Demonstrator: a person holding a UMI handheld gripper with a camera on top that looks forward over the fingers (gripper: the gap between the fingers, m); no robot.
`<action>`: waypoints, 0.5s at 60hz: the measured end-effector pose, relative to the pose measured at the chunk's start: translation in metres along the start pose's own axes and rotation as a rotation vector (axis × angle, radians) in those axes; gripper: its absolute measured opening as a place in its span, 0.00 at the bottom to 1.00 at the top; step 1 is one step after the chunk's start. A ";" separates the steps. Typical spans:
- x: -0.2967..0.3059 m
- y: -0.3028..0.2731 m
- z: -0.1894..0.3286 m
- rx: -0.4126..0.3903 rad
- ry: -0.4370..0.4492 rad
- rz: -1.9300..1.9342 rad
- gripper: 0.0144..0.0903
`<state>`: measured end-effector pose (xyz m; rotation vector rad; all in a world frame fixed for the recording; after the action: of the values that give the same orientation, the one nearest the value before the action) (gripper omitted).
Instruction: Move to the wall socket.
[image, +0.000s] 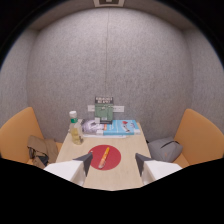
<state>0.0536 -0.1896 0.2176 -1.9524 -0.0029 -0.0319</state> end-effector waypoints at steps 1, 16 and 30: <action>0.000 0.000 0.000 0.000 0.001 0.000 0.97; 0.001 0.000 0.000 0.005 0.006 -0.007 0.97; 0.014 0.002 0.005 0.003 0.038 -0.014 0.97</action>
<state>0.0681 -0.1854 0.2145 -1.9485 0.0089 -0.0780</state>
